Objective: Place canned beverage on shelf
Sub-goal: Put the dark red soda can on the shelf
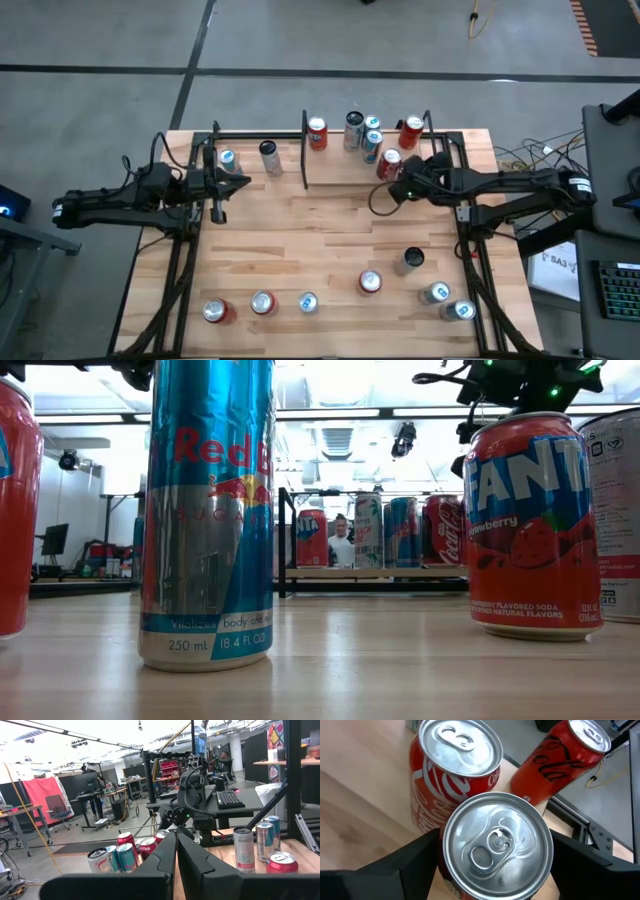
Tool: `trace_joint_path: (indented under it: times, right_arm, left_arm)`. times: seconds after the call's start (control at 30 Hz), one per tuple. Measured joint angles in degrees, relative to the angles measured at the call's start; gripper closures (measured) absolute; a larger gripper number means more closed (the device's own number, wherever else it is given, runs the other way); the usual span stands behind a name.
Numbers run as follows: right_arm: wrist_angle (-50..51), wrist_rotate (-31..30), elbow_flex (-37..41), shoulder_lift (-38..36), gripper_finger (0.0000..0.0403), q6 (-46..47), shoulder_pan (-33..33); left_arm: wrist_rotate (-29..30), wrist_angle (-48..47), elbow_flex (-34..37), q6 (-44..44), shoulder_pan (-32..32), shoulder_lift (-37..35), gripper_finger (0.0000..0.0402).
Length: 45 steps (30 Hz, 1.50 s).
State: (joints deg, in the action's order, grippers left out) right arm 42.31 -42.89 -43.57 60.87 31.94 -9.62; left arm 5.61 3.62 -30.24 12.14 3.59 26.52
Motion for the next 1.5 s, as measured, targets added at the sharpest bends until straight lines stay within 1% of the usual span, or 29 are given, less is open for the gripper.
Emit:
trace_joint_path:
  times: [0.1, 0.2, 0.37, 0.6, 0.73, 0.9, 1.03, 1.17, 1.37, 1.43, 1.5]
  right_arm:
    - [0.04, -1.17, -0.02, 0.83, 0.0074, 0.50, -0.68]
    - [0.41, -2.49, 0.03, 1.15, 0.0071, 1.14, -0.73]
    - [0.42, -2.81, 0.11, 0.72, 0.0069, 1.66, -1.14]
    - [0.29, -3.69, 0.11, 0.65, 0.0051, 4.01, -1.30]
    - [0.23, -4.11, 0.11, 0.65, 0.0049, 4.46, -1.30]
    - [0.21, -6.45, -0.10, 0.52, 0.0049, 4.77, -1.30]
    - [0.23, -8.05, -1.09, 0.49, 0.0049, 4.42, -1.30]
    - [0.63, -8.31, -3.24, 0.43, 0.0048, 3.25, -1.30]
    - [2.34, -7.30, -9.93, 0.41, 0.0049, 1.01, -1.14]
    - [4.89, -4.78, -13.22, 0.41, 0.0049, 0.96, -1.14]
    - [8.00, -0.20, -16.63, 0.41, 0.0050, 1.27, -1.15]
  left_arm:
    - [-0.02, 0.00, 0.00, 0.00, -0.01, 0.00, 0.0402]
    - [0.00, 0.00, 0.00, 0.00, -0.02, 0.02, 0.0402]
    - [-0.01, 0.00, 0.00, 0.00, 0.01, 0.02, 0.0402]
    - [-0.01, 0.00, 0.00, 0.00, -0.01, 0.02, 0.0402]
    - [0.00, 0.00, 0.00, 0.00, -0.02, 0.00, 0.0402]
    - [-0.02, 0.00, 0.00, 0.00, 0.00, 0.01, 0.0402]
    - [0.00, -0.02, 0.00, 0.00, -0.02, 0.02, 0.0402]
    - [-0.01, -0.01, 0.00, 0.00, -0.01, 0.02, 0.0402]
    - [-0.01, 0.00, 0.00, 0.00, 0.01, 0.00, 0.0402]
    - [-0.02, 0.00, 0.00, 0.00, -0.01, 0.00, 0.0402]
    - [-0.01, 0.00, 0.00, 0.00, -0.02, 0.00, 0.0402]
